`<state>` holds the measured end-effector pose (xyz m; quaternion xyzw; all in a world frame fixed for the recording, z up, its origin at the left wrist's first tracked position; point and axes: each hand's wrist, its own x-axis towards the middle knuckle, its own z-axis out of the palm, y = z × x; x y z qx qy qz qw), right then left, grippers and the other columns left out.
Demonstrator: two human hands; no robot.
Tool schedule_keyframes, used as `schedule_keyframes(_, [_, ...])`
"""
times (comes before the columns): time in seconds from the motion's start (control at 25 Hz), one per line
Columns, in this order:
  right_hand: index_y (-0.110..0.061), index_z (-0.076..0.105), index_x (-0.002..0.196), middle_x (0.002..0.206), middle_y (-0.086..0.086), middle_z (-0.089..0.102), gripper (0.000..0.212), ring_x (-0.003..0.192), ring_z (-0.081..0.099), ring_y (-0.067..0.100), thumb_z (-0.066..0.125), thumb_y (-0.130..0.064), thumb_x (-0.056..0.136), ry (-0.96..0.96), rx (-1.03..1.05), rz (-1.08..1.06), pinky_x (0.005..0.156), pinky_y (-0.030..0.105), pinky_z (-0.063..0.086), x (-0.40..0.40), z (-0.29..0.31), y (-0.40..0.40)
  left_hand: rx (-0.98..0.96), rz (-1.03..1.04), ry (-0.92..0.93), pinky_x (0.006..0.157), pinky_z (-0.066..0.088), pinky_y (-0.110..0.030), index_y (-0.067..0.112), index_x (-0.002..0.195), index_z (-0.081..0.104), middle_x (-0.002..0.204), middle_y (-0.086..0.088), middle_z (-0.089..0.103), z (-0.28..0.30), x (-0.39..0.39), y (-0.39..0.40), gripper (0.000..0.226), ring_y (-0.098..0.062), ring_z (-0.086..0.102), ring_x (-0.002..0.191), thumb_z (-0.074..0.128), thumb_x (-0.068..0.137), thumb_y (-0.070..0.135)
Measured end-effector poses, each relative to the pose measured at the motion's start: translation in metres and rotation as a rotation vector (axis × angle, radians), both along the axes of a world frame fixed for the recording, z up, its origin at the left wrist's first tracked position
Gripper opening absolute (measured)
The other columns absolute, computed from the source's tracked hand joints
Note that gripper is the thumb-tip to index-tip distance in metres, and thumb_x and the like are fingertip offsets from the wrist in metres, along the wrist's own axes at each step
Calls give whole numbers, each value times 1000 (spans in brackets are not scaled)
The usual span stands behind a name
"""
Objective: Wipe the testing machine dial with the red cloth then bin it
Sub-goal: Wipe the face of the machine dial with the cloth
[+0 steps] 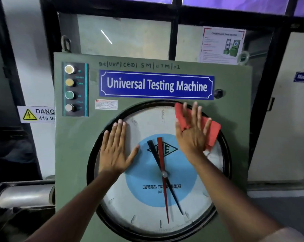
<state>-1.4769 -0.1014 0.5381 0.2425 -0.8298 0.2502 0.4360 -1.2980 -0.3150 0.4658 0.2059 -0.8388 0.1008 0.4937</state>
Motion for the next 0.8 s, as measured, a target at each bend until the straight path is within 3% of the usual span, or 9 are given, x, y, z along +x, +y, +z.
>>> schedule_keyframes(0.12, [-30, 4, 172, 181, 7, -1, 75, 166, 0, 29, 32, -53, 107, -51, -155, -30, 128, 70, 9, 21, -5, -28, -17, 3, 16, 137, -2, -41, 14, 174, 5, 183, -4, 5, -2, -1, -1, 94, -18, 3, 170, 29, 103, 71])
schedule_keyframes(0.28, [-38, 6, 171, 181, -2, -5, 79, 167, -3, 22, 35, -68, 104, 122, 38, 144, 130, 63, 1, 51, -5, -74, -50, -7, 55, 137, 2, -42, 7, 172, 14, 181, -9, 14, -2, -1, 0, 94, -25, 16, 168, 34, 103, 67])
schedule_keyframes(0.4, [-41, 7, 171, 181, -4, 1, 81, 166, 1, 17, 37, -73, 103, 221, 123, 169, 130, 64, 4, 26, -6, -48, -72, -61, 31, 137, -1, -43, 5, 172, 13, 181, -12, 12, 7, -6, 2, 94, -28, 14, 168, 35, 102, 64])
schedule_keyframes(0.56, [-39, 6, 171, 181, -3, 1, 79, 167, 2, 20, 28, -75, 104, 82, -40, 25, 131, 63, 5, -6, -30, -1, -110, -107, -58, 137, -3, -43, 8, 173, 7, 182, -10, 4, 26, -14, 4, 93, -24, 4, 169, 31, 102, 65])
schedule_keyframes(0.8, [-38, 5, 171, 180, 2, 11, 80, 166, 2, 21, 37, -68, 104, -179, -297, -78, 129, 66, 12, 10, -126, 28, -116, -104, -37, 138, 3, -47, 6, 172, 11, 182, -12, 8, 26, -15, 8, 93, -27, 6, 169, 32, 102, 64])
